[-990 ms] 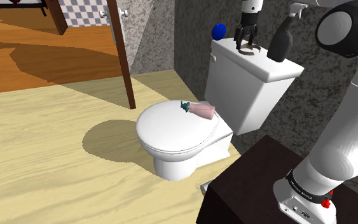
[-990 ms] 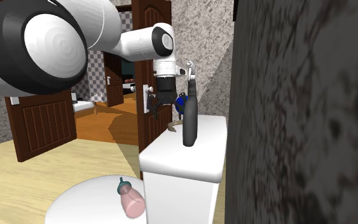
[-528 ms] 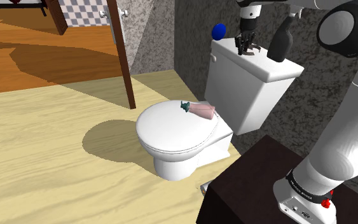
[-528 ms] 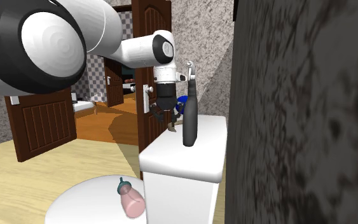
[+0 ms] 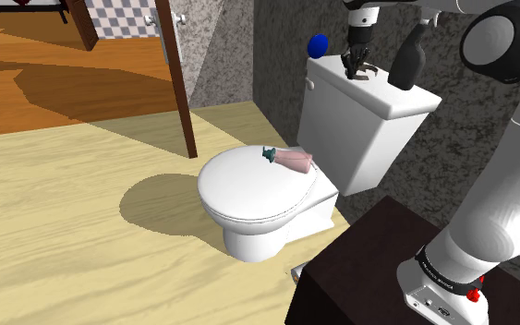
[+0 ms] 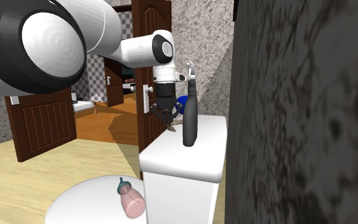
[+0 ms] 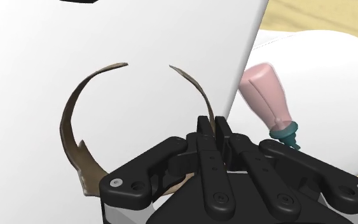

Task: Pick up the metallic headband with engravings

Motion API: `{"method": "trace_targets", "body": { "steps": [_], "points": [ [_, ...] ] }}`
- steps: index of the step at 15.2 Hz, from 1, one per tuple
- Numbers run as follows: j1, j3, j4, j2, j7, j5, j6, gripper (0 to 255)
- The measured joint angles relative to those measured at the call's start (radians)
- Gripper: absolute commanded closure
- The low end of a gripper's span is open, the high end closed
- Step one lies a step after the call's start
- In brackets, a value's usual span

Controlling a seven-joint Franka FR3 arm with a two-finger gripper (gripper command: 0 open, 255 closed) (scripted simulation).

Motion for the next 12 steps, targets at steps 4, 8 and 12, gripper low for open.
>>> {"method": "trace_targets", "body": {
  "steps": [4, 8, 12],
  "points": [
    [-0.003, -0.002, 0.049, 0.009, -0.003, 0.001, -0.042, 255],
    [-0.009, -0.004, 0.13, 0.028, -0.01, 0.005, -0.105, 255],
    [-0.015, -0.005, 0.213, 0.047, -0.016, 0.01, -0.169, 255]
  ]
}}
